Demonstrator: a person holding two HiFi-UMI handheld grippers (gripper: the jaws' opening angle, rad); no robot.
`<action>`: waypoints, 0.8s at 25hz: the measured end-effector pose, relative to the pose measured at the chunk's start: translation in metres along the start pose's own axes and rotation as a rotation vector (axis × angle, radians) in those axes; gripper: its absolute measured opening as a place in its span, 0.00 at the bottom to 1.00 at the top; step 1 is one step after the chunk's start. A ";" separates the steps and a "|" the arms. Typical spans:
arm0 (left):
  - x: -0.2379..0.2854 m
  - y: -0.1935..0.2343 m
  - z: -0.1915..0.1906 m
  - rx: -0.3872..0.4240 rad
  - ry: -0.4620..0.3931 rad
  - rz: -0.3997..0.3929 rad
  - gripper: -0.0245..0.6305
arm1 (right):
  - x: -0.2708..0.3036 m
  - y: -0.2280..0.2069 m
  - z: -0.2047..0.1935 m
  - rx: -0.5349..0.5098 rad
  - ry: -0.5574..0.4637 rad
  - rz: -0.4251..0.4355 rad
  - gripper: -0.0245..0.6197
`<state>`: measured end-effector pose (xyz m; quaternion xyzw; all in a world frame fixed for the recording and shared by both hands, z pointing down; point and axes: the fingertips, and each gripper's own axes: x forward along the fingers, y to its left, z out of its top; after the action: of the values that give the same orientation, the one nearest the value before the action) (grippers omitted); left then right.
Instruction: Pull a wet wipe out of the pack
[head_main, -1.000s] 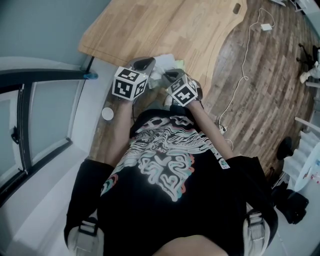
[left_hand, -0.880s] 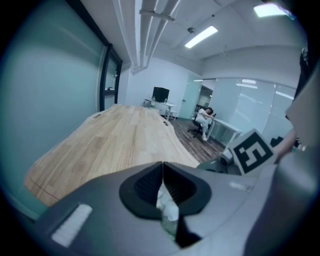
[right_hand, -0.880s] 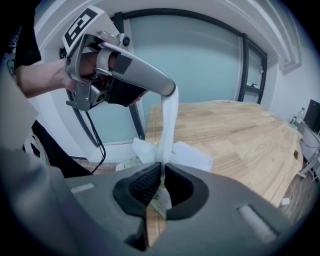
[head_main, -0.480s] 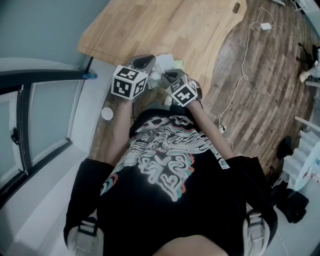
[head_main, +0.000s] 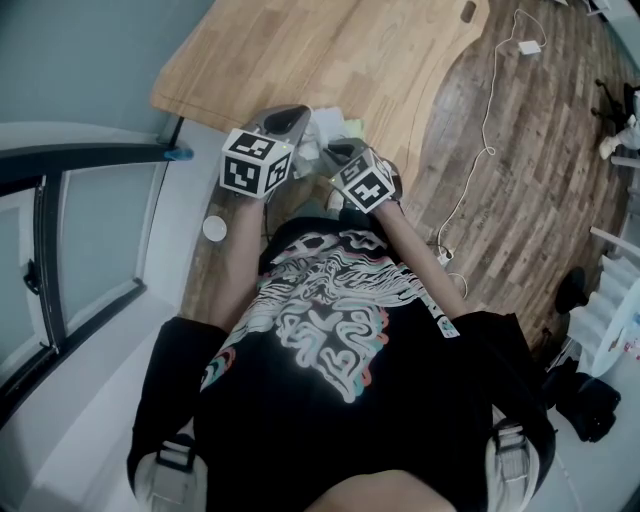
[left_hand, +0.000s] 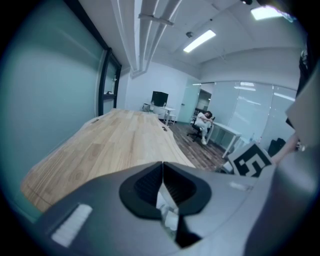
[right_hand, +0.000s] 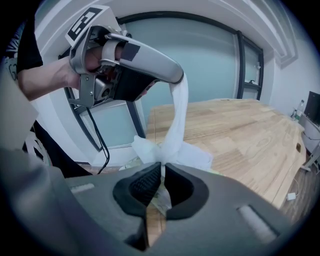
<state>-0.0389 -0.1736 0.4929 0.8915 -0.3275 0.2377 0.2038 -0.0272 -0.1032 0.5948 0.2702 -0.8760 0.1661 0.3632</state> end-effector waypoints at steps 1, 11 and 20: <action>0.000 0.000 0.002 0.002 -0.004 0.001 0.04 | 0.000 0.000 0.000 0.007 -0.004 0.003 0.07; 0.003 0.011 0.013 -0.064 -0.113 0.070 0.04 | -0.008 0.004 0.002 0.075 -0.066 0.041 0.07; 0.022 0.026 -0.025 -0.136 -0.067 0.132 0.04 | -0.028 -0.008 0.015 0.103 -0.203 -0.015 0.07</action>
<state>-0.0493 -0.1900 0.5302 0.8595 -0.4075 0.1980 0.2366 -0.0141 -0.1075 0.5651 0.3106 -0.8966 0.1798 0.2596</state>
